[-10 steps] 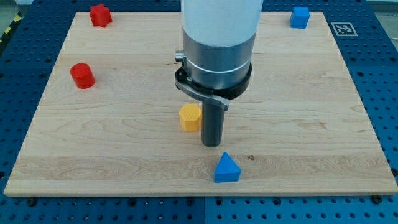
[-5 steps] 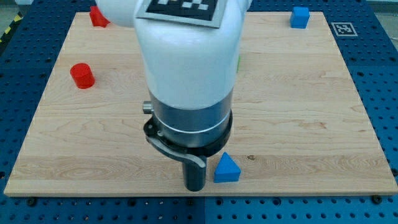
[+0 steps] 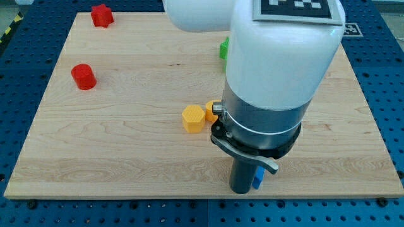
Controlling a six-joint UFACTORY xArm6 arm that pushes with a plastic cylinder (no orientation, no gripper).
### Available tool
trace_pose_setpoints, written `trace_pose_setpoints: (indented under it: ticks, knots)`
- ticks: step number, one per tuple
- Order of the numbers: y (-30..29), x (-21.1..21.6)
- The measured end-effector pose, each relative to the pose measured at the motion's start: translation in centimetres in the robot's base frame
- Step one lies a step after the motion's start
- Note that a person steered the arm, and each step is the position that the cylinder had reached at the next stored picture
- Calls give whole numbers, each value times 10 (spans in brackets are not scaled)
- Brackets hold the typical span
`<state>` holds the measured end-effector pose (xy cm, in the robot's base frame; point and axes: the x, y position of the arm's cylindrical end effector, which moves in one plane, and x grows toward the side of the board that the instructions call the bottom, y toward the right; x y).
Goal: Push the blue triangle to the bottom right side of the yellow heart
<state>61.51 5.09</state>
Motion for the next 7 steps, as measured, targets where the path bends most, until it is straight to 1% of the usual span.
trace_pose_setpoints:
  ticks: [1,2,3,7]
  knots:
    - [0,0]
    - [19,-13]
    - [46,-18]
    - [84,-18]
